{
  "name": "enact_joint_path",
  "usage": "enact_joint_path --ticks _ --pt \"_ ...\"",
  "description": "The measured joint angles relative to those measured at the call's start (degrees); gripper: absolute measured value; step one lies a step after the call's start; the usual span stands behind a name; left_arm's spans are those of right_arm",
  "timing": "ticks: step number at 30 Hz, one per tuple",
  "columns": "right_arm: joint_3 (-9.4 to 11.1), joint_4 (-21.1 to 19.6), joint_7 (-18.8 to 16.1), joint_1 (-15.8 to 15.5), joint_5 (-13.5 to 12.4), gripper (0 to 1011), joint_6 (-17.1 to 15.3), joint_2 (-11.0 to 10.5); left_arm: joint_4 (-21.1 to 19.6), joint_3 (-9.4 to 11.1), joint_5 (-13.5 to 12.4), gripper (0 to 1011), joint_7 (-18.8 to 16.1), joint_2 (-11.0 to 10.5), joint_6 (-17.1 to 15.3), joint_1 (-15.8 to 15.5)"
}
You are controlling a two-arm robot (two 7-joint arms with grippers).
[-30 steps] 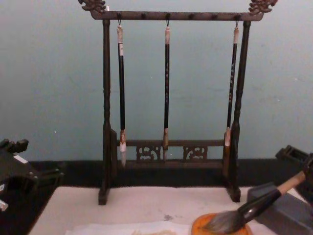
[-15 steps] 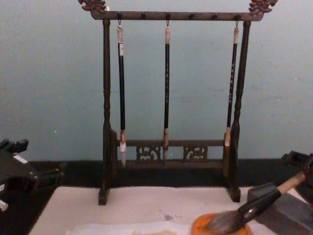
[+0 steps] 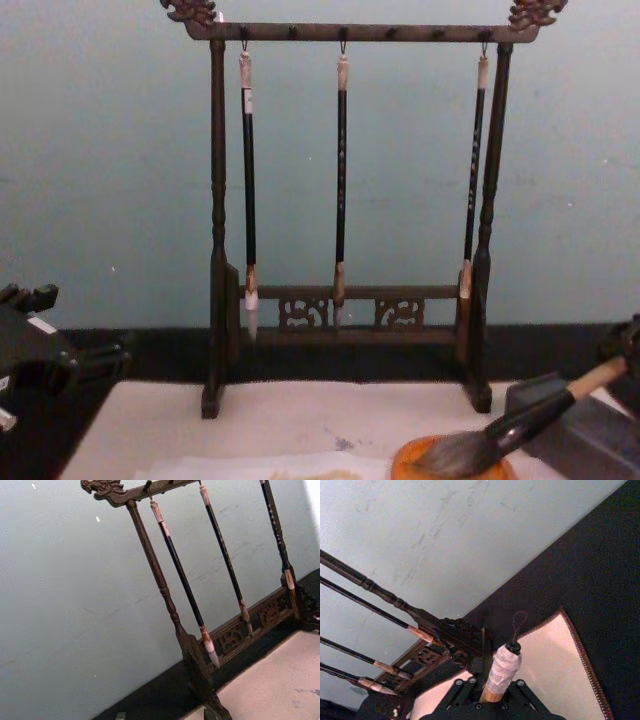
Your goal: Pick up the brush from the inkstone, write on the paper, then place the brush back to its original position.
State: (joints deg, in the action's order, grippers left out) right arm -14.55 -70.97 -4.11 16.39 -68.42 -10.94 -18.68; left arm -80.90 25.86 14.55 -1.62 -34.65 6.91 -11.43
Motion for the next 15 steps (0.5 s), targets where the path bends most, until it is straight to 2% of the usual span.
enact_joint_path --ticks 5,15 --pt "0.0 0.0 0.0 0.0 0.0 18 -0.01 0.0 0.0 0.0 0.0 1010 0.0 0.0 0.0 0.0" --pt "0.0 0.0 0.0 0.0 0.0 2 0.0 0.0 0.0 0.0 0.0 1010 0.0 0.0 0.0 0.0"
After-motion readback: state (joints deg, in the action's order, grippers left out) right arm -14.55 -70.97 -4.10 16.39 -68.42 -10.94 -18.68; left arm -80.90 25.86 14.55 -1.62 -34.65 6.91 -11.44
